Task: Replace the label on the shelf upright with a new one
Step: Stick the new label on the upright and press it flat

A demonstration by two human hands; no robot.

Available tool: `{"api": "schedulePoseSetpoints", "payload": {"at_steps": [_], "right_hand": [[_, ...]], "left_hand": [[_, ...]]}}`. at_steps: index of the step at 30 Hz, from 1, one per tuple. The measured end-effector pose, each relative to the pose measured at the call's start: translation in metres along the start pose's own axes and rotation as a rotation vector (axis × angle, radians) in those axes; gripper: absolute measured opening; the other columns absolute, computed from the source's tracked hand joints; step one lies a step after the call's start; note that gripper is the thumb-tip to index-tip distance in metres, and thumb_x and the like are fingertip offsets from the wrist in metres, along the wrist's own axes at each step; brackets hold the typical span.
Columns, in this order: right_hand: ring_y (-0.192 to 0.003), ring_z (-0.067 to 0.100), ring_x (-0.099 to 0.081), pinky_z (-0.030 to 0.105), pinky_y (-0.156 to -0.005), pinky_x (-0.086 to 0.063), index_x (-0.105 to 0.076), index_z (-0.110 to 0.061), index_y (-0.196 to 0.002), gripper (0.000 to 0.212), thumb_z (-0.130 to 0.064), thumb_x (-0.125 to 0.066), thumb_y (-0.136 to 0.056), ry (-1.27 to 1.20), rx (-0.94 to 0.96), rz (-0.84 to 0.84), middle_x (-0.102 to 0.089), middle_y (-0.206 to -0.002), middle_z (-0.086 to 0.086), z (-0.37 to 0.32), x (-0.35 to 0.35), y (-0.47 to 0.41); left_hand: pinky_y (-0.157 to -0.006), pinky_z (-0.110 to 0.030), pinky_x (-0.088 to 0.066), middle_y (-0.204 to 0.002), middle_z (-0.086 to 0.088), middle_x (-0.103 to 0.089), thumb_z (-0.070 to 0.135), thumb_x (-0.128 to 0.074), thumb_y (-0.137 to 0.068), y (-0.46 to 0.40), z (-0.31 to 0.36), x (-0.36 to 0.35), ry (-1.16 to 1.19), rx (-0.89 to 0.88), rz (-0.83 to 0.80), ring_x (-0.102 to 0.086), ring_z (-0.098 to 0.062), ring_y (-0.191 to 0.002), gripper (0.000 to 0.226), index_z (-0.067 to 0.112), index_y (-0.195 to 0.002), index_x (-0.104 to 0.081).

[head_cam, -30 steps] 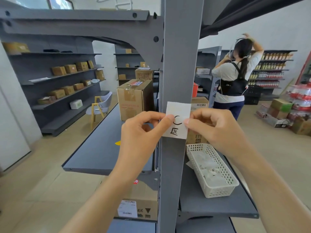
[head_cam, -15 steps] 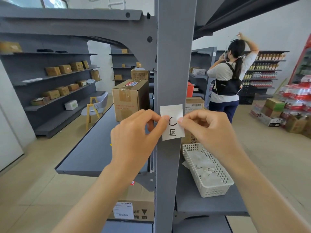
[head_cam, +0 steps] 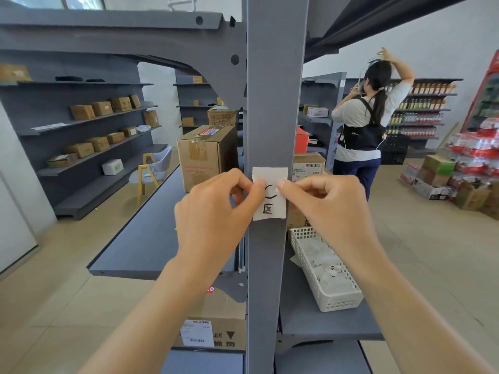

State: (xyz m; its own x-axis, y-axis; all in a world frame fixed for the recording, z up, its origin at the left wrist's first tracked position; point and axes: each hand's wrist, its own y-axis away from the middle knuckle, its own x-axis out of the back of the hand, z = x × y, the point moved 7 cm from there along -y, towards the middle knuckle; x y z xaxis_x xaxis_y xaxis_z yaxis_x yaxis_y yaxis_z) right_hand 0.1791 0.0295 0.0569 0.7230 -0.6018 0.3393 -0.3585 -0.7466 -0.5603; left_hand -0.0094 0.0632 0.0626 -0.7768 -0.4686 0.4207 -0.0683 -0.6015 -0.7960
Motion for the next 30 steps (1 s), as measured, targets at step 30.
{"api": "schedulePoseSetpoints", "payload": {"at_steps": [30], "right_hand": [[-0.073, 0.005, -0.065, 0.013, -0.062, -0.050, -0.058, -0.021, -0.087, 0.029, -0.043, -0.077, -0.090, 0.036, 0.186, -0.065, -0.072, -0.086, 0.000, -0.020, -0.004, -0.029]], "left_hand": [[-0.054, -0.047, -0.055, -0.079, 0.010, -0.071, 0.056, -0.062, -0.093, -0.037, -0.016, -0.005, 0.270, -0.102, -0.200, -0.069, -0.020, -0.064, 0.030, 0.028, -0.084, -0.055]]}}
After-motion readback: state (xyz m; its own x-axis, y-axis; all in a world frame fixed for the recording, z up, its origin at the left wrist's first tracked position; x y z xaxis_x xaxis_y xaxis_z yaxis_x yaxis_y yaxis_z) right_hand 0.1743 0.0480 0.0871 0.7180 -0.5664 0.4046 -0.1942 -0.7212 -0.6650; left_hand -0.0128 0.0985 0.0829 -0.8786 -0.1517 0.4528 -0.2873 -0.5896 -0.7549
